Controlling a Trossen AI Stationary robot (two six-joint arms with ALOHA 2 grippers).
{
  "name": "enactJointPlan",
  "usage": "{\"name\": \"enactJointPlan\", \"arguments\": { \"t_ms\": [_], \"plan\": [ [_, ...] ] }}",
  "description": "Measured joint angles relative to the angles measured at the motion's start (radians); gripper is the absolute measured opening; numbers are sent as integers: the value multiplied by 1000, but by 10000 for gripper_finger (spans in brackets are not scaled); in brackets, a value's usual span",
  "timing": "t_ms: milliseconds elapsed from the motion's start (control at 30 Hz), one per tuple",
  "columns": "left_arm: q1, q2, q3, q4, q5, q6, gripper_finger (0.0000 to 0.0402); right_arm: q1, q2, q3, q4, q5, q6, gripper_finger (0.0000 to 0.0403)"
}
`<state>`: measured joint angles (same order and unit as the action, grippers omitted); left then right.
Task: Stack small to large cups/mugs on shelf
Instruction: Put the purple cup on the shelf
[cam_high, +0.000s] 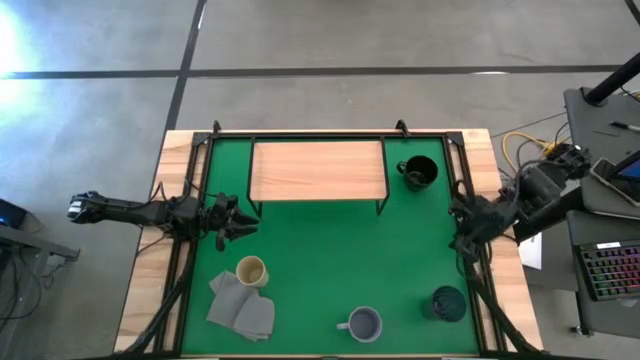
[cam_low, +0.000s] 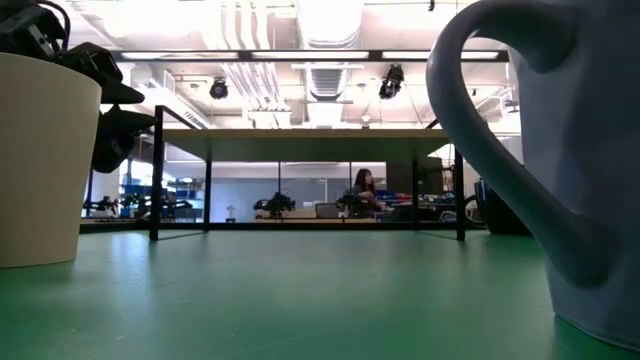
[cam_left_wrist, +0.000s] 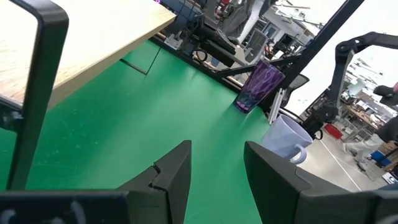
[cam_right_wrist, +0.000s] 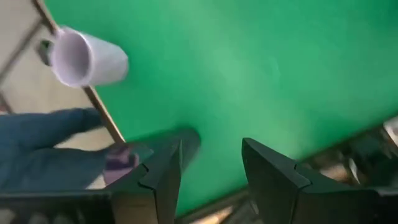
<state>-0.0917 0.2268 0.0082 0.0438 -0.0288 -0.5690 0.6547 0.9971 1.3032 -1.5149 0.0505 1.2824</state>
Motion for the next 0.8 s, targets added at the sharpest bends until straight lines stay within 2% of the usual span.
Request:
{"name": "enactJointPlan", "arguments": {
  "t_ms": [133,333,667,800],
  "plan": [
    [0,0,0,0,0,0,134,147,89,26,-46,3,165,162],
    [0,0,0,0,-1,0,134,308,222,30,17,3,378,162],
    [0,0,0,0,-3,0,134,332,376,50,119,25,511,162],
    [0,0,0,0,-3,0,134,332,423,49,105,22,549,162]
  ]
}}
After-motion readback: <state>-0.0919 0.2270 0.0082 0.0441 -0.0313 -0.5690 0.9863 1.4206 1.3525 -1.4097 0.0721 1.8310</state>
